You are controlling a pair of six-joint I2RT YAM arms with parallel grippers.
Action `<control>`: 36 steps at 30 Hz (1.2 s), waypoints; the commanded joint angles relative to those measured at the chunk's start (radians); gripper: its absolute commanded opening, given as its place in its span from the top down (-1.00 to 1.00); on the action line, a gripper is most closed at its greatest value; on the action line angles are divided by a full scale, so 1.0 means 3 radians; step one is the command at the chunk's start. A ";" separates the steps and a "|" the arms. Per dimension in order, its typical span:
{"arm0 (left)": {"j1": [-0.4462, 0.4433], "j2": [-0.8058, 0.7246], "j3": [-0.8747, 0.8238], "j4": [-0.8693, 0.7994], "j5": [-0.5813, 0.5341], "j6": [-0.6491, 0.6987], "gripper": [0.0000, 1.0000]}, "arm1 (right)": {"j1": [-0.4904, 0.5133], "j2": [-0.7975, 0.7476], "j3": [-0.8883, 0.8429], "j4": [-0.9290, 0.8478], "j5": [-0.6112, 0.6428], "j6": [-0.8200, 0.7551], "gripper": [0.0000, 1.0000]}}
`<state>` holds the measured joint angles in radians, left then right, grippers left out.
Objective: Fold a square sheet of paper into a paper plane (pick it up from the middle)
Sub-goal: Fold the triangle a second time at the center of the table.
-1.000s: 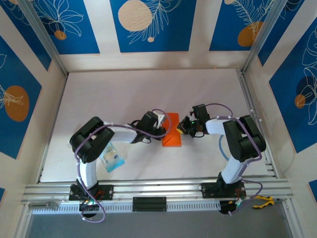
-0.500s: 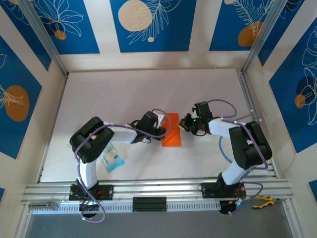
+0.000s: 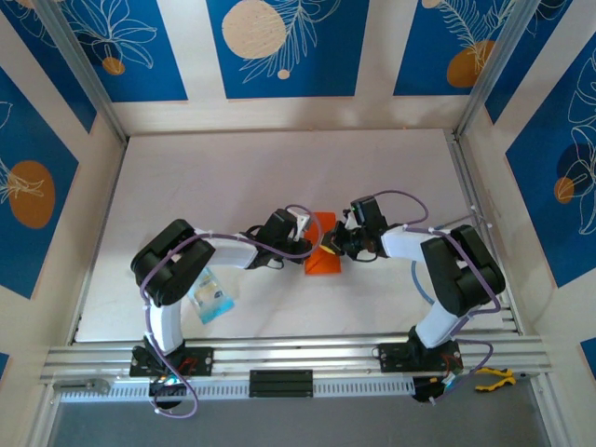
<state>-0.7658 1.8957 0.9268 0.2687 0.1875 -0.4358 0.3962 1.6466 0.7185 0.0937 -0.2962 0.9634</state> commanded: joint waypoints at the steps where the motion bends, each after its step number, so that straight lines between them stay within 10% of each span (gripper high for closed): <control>1: 0.0062 0.0047 0.0014 -0.0253 0.0015 0.0069 0.95 | -0.0062 0.0071 -0.0096 0.0089 -0.0086 0.0062 0.96; 36: 0.0066 -0.0080 0.0033 -0.0313 0.0007 0.0055 0.89 | -0.0041 0.0382 -0.0112 0.0028 0.0060 -0.0005 1.00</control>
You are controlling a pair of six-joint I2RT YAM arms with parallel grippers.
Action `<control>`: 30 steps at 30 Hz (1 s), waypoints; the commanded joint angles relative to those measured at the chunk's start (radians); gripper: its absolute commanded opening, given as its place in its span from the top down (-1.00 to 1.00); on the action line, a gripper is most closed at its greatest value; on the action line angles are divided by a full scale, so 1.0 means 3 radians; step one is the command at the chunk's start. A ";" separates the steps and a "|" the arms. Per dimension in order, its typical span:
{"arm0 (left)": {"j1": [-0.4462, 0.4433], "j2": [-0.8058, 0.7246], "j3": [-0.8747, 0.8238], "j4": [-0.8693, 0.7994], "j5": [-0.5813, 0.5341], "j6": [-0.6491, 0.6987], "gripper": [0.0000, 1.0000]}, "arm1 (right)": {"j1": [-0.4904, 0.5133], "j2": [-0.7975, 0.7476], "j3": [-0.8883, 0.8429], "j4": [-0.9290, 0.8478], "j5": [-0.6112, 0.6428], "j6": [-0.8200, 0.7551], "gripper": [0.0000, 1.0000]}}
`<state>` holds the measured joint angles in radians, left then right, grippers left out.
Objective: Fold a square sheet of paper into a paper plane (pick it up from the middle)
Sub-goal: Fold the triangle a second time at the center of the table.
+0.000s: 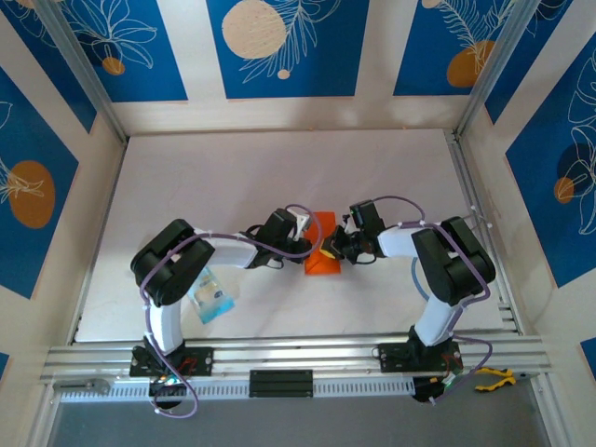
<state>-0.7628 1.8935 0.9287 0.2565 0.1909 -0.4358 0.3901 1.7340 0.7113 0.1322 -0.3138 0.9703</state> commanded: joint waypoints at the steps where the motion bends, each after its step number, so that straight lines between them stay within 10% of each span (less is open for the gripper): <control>1: 0.0061 -0.0101 0.0046 -0.0303 -0.0017 0.0047 0.80 | -0.0019 0.0101 -0.0091 -0.0097 0.0106 -0.0044 1.00; 7: 0.0063 -0.0420 0.0151 -0.0568 -0.0140 -0.0015 0.41 | -0.0024 0.0105 -0.0096 -0.0076 0.0090 -0.0038 1.00; 16: 0.0052 -0.0682 0.0171 -0.0748 0.0611 -0.0194 0.89 | -0.0032 0.0084 -0.0077 -0.0126 0.0106 -0.0028 1.00; 30: -0.0011 -0.0213 0.0327 -0.0678 0.1290 -0.0449 0.90 | -0.0029 0.0044 -0.0066 -0.0238 0.0161 -0.0049 1.00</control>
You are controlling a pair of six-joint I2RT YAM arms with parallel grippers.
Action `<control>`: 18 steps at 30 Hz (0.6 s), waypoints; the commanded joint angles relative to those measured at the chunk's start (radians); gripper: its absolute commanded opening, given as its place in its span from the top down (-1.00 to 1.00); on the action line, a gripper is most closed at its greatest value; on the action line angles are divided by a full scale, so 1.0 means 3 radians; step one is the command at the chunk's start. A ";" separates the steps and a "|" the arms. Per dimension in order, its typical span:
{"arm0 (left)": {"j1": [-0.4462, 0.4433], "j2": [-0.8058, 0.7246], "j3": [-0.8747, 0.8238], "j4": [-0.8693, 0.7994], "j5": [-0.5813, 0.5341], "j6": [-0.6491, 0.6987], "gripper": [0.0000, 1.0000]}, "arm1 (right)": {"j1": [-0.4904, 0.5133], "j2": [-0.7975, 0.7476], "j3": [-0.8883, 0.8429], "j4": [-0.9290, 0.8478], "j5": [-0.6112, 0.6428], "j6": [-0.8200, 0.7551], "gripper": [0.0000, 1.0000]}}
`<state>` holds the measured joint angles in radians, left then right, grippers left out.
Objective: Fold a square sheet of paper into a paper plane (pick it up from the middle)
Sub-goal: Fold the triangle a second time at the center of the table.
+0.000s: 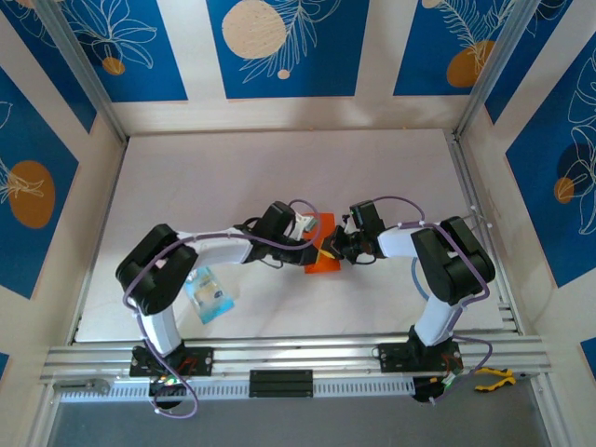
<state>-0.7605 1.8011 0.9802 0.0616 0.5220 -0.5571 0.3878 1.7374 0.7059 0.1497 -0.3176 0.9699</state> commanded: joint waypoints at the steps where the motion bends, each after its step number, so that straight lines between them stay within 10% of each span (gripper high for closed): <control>1: -0.0026 0.0130 0.0168 -0.0056 0.0168 -0.0036 0.90 | -0.0024 0.0031 -0.0049 -0.0295 0.0178 -0.0048 1.00; 18: -0.0088 0.0461 0.0393 -0.0362 -0.0038 0.0065 0.87 | -0.0037 0.0001 -0.0047 -0.0356 0.0179 -0.0079 1.00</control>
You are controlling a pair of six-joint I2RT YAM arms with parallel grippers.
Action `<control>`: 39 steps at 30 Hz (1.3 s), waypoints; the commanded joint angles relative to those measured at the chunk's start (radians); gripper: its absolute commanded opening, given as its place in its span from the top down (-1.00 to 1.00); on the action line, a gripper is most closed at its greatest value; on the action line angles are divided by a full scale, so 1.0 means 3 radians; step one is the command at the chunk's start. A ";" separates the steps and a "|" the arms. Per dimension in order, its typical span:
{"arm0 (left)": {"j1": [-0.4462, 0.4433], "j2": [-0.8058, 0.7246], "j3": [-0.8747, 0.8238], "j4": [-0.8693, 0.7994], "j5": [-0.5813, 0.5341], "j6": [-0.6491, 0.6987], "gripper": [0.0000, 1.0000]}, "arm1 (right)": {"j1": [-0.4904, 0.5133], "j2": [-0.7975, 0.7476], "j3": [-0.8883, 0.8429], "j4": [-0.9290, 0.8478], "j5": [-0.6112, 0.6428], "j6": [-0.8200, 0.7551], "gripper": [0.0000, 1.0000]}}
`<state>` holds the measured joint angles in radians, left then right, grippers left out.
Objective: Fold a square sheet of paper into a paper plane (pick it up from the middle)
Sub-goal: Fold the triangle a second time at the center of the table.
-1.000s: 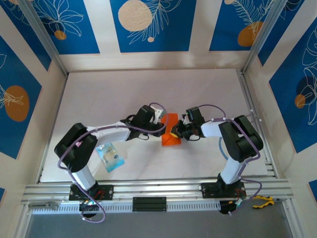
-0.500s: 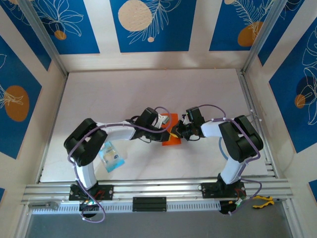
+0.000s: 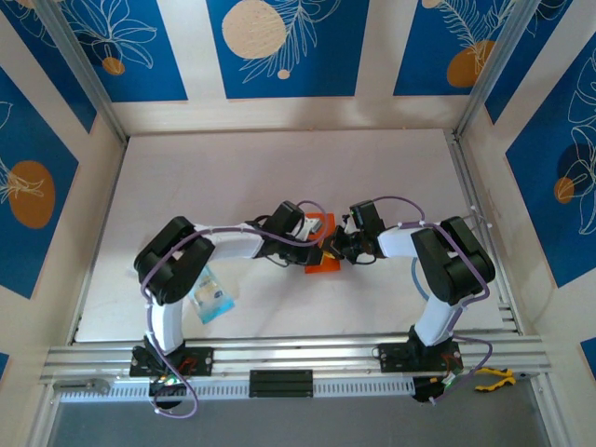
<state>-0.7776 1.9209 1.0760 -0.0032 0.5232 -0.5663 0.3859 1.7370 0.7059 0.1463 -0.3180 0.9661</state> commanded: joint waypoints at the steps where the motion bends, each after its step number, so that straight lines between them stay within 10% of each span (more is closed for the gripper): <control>1: -0.0034 0.0073 0.0075 -0.0157 -0.0047 0.0101 0.87 | -0.0033 0.0000 -0.0051 -0.0342 0.0185 -0.0066 1.00; 39: -0.0028 -0.0302 -0.0603 0.0051 0.0110 -0.0270 0.80 | -0.0063 0.0038 -0.0066 -0.0411 0.0206 -0.0140 1.00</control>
<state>-0.7803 1.8641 0.9199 0.0635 0.5236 -0.6239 0.3820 1.7359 0.7059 0.1383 -0.3199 0.9432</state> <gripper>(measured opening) 0.100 0.045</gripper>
